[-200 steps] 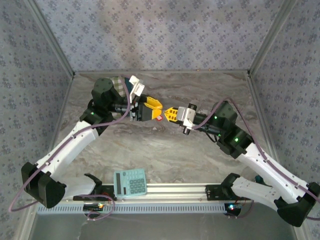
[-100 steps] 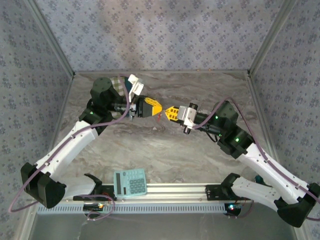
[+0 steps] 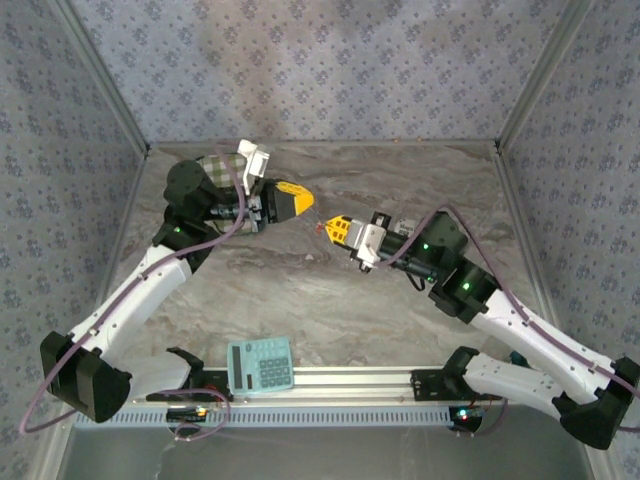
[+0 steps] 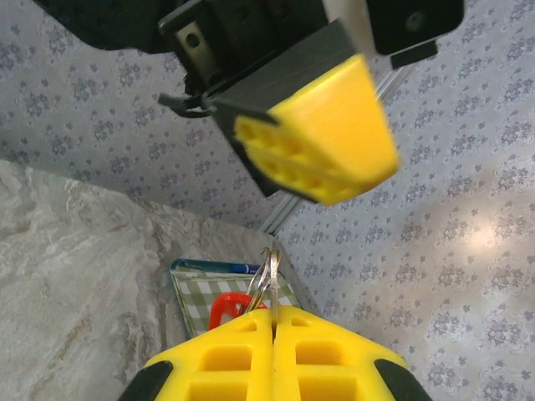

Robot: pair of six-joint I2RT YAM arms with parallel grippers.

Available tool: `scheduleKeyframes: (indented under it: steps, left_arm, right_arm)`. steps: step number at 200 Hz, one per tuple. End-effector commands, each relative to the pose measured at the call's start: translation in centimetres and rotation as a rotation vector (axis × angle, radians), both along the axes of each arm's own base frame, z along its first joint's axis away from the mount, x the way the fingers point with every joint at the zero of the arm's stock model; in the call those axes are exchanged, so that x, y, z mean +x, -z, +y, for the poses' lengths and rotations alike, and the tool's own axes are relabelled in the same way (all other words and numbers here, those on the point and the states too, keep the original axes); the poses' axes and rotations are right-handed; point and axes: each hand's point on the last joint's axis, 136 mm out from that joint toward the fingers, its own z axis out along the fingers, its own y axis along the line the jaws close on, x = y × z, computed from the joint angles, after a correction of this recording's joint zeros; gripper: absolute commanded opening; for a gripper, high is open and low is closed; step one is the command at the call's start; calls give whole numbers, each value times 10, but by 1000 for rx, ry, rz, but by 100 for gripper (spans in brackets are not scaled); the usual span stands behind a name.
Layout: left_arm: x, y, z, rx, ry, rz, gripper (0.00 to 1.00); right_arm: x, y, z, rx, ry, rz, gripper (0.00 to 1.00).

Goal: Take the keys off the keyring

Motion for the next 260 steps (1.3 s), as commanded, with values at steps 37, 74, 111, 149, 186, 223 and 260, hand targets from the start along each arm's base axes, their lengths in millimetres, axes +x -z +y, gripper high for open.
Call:
scheduleKeyframes:
  steps: [37,74,111,149,186,223,260]
  left_arm:
    - [1,-5,7,-12,-64,-39,25]
    - [-8,7,7,44,-54,-72,45]
    - [-22,20,-1,80,15,-80,61]
    - [-25,24,-4,95,23,-98,68]
    - [-19,26,-7,101,8,-99,72]
    - [-19,23,-12,96,25,-110,71]
    - [-22,23,-15,96,49,-110,49]
  right_arm:
    - [1,-19,-3,8,52,-76,0]
    - [3,-25,-8,22,60,-50,0]
    - [5,-32,-10,64,50,-23,0]
    - [3,-35,-9,80,22,5,0]
    - [-1,-34,-8,81,-16,30,0]
    - [-4,-30,-6,73,-39,53,0]
    - [-3,-32,-6,77,-38,55,0]
